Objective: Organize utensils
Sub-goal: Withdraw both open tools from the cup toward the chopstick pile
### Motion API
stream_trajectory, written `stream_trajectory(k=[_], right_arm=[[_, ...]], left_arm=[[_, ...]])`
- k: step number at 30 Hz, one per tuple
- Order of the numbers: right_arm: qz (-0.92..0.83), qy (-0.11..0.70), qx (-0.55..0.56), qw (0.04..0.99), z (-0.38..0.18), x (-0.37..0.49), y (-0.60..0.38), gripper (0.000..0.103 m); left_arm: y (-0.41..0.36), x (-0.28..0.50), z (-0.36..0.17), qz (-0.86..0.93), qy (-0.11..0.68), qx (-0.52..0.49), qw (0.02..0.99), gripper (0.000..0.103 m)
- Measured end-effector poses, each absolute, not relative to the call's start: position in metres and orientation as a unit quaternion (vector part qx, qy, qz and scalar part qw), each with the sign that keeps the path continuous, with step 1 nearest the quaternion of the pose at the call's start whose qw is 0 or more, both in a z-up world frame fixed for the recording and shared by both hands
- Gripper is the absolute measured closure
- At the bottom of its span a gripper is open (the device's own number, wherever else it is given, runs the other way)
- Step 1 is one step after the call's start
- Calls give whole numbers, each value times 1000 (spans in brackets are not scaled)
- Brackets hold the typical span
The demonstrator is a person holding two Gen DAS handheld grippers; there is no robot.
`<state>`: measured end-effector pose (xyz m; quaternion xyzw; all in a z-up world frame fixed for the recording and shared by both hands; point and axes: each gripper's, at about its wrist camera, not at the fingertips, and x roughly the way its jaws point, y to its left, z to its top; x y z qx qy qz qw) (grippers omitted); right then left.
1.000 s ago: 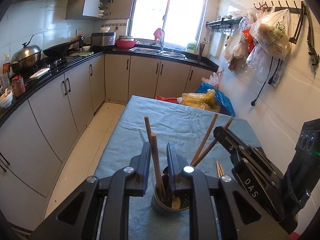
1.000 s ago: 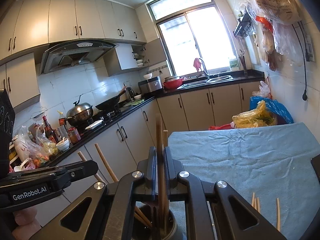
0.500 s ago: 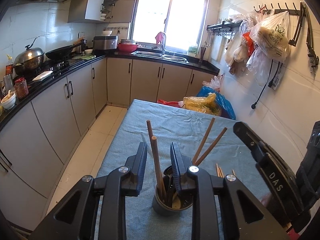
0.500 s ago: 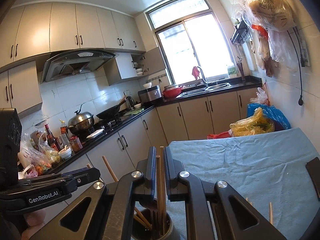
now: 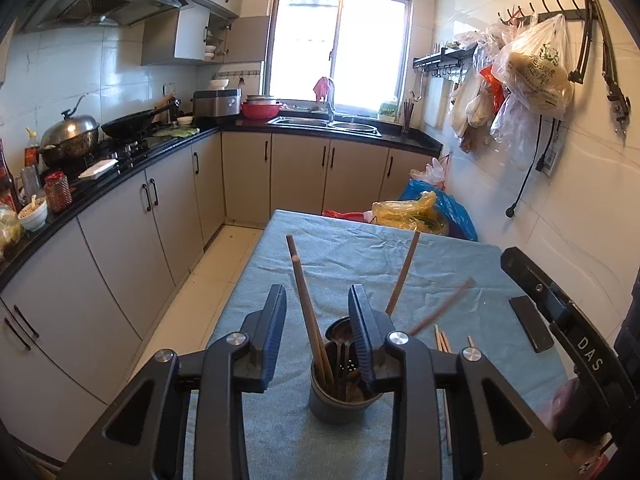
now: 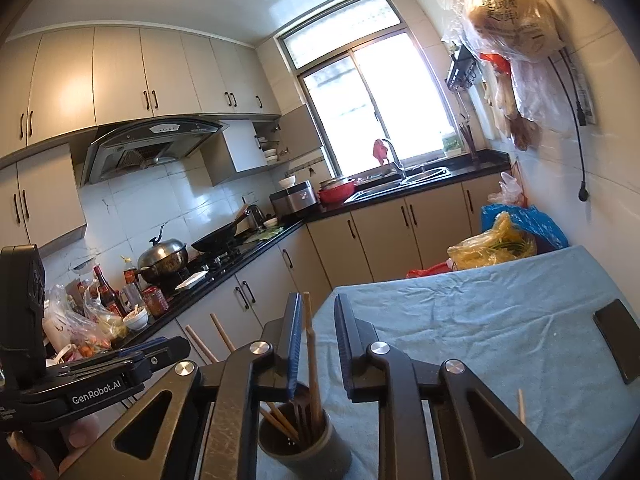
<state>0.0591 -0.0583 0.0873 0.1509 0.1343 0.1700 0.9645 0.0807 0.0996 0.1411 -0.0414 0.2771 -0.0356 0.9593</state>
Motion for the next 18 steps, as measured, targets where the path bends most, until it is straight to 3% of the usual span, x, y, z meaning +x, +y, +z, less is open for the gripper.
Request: stream_trajectory(k=[7, 18], right_arm=[[165, 148, 156, 963, 76, 43, -74, 80], [140, 157, 178, 961, 65, 25, -110, 80]], left_arm=[[83, 63, 136, -23, 269, -19, 963, 65], [59, 44, 133, -14, 256, 22, 966, 63]])
